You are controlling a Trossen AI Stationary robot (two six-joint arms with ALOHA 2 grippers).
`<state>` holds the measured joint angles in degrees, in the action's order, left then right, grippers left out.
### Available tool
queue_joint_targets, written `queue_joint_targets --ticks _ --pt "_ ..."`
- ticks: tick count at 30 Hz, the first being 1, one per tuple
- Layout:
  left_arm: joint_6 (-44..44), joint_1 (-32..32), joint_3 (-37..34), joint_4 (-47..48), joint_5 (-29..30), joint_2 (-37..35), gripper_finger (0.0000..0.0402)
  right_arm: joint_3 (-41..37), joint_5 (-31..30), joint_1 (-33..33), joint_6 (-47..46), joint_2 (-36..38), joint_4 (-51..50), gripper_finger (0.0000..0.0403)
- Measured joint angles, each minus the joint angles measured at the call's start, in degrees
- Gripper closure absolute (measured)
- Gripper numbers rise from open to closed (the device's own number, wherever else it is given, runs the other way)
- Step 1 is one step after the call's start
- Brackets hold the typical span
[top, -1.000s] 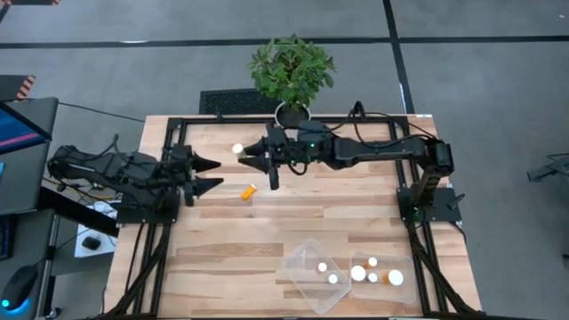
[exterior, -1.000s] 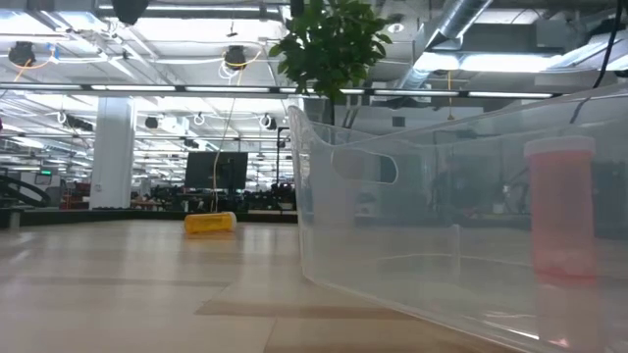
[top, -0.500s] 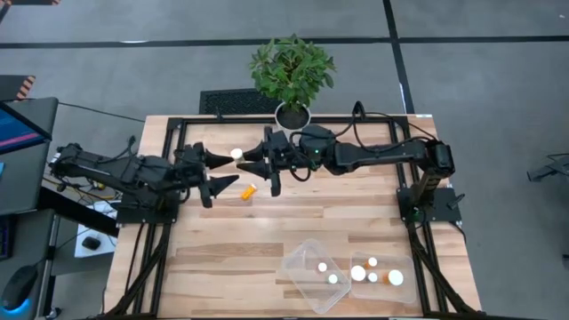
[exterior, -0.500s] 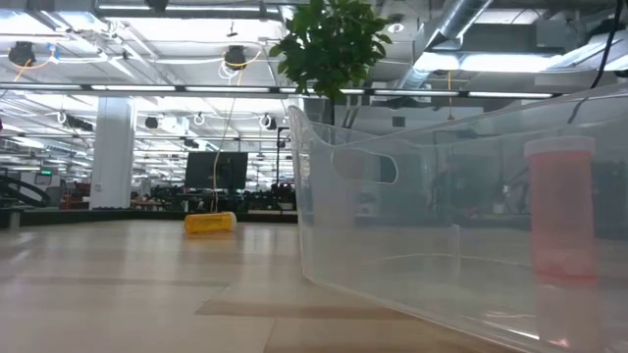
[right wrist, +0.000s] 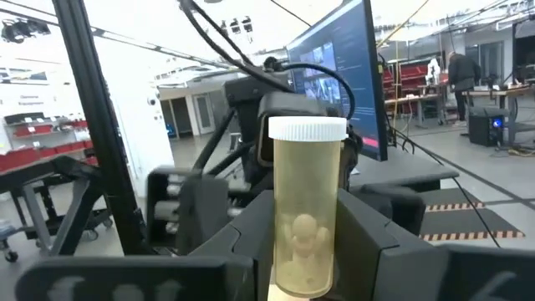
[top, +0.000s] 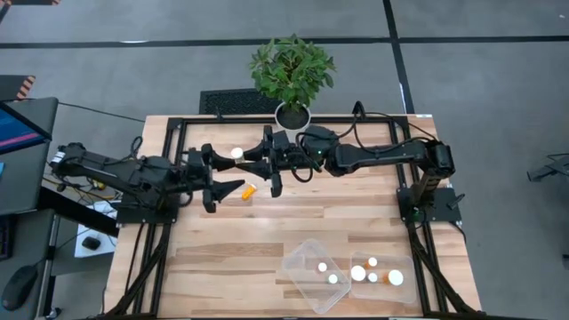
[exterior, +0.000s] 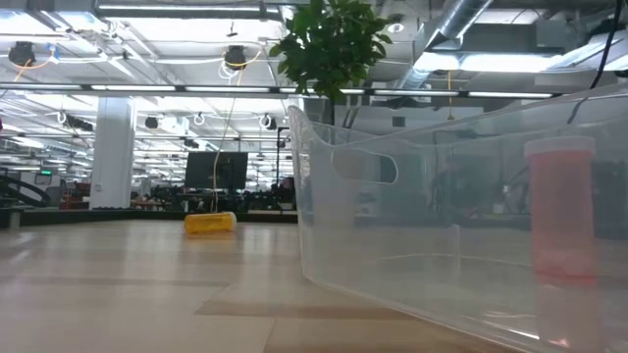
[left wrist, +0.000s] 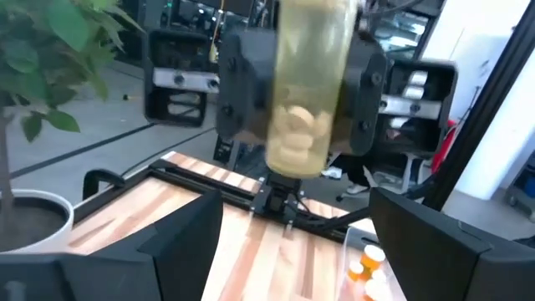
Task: Pick and place medicine bottles into bin by pill shape (circle, oval)
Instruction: Put the yellow pill bottle into the left transparent bin
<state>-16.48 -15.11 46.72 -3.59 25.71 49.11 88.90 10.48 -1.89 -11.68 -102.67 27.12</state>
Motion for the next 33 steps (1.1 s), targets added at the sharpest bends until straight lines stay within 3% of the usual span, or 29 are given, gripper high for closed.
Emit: queue_joint_targets --ticks 7,18,33 --pt "-0.12 -0.11 0.0 -2.11 -0.06 2.38 0.0107 0.0 0.02 0.0 0.09 0.0 -0.07 0.029" --pt "3.18 -2.51 0.0 -4.34 3.91 -2.84 0.0107 0.0 0.09 0.04 0.07 0.0 -0.05 0.029" --pt "2.72 -2.46 0.0 -4.87 4.76 1.26 0.0107 0.0 0.15 0.36 0.04 0.0 -0.07 0.029"
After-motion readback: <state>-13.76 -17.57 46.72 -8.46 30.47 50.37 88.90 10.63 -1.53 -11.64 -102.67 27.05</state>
